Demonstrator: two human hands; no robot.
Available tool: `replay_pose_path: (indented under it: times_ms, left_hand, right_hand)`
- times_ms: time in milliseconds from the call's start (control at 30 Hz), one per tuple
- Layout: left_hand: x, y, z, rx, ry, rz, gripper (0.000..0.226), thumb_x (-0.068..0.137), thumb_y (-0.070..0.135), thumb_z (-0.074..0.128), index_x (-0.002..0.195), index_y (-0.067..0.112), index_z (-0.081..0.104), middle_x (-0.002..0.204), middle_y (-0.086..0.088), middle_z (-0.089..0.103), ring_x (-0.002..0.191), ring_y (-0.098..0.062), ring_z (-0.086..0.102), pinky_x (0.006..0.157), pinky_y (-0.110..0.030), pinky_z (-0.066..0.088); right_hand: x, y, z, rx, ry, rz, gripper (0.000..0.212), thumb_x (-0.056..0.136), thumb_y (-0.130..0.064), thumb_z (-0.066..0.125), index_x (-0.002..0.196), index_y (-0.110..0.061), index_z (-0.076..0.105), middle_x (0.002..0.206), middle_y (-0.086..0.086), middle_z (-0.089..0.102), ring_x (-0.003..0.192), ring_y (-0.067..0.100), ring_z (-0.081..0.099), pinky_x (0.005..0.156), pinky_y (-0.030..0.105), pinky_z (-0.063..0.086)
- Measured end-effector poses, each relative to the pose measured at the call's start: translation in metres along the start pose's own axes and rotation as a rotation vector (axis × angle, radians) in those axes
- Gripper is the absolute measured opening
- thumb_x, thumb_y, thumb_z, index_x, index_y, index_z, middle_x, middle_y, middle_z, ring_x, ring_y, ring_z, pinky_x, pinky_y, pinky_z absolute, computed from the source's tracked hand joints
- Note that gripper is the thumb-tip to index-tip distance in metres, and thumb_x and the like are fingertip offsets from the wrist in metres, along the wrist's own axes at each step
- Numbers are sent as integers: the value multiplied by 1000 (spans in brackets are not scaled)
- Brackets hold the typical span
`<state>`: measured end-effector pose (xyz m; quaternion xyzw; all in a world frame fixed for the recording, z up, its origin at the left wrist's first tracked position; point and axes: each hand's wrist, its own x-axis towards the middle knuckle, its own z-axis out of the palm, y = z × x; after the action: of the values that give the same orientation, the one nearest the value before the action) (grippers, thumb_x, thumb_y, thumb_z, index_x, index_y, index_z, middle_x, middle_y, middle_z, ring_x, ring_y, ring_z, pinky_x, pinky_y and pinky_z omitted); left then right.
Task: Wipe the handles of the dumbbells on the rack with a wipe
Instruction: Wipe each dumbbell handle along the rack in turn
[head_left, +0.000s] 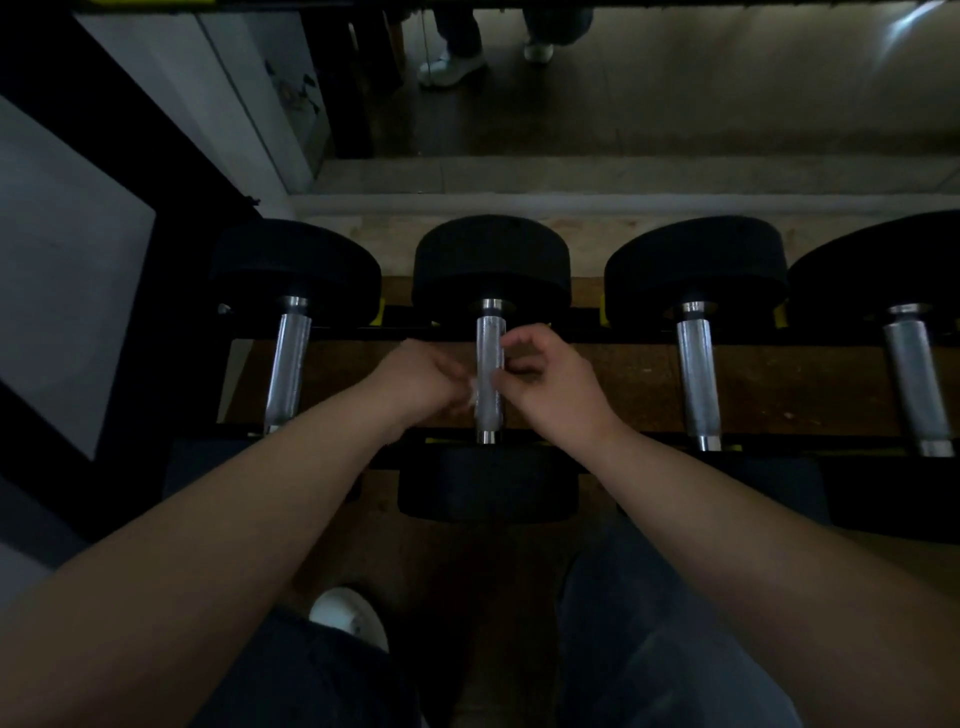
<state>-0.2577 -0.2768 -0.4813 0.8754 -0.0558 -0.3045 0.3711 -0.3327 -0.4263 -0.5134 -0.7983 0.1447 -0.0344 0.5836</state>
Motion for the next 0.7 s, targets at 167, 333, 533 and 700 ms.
replay_pose_path:
  times_ms: [167, 333, 533, 700]
  left_hand:
    - [0, -13, 2, -125, -78, -105, 11, 83, 8, 75, 87, 18, 77, 83, -3, 75, 82, -17, 69, 79, -29, 56]
    - [35, -6, 2, -439, 17, -26, 15, 94, 15, 66, 106, 16, 76, 97, -4, 77, 92, -18, 72, 90, -34, 58]
    - [21, -24, -2, -367, -223, -142, 14, 93, 8, 65, 105, 6, 70, 91, -10, 76, 80, -15, 74, 70, -24, 59]
    - [52, 2, 1, -690, -17, -24, 16, 96, 3, 58, 100, 11, 70, 106, -11, 72, 96, -18, 70, 83, -28, 57]
  right_hand:
    - [-2, -3, -1, -3, -9, 26, 33, 91, -19, 72, 116, -35, 58, 108, -12, 69, 98, -3, 66, 69, 13, 54]
    - [-1, -5, -2, 29, -31, 37, 33, 92, -19, 72, 117, -35, 56, 109, -9, 71, 93, -3, 68, 63, 10, 53]
    - [1, -5, -1, 7, -18, 48, 31, 92, -20, 71, 113, -36, 55, 104, -10, 69, 87, -1, 68, 60, 10, 52]
    - [3, -5, 1, 27, -30, 59, 31, 91, -20, 72, 110, -37, 55, 101, -8, 71, 83, 1, 71, 61, 15, 55]
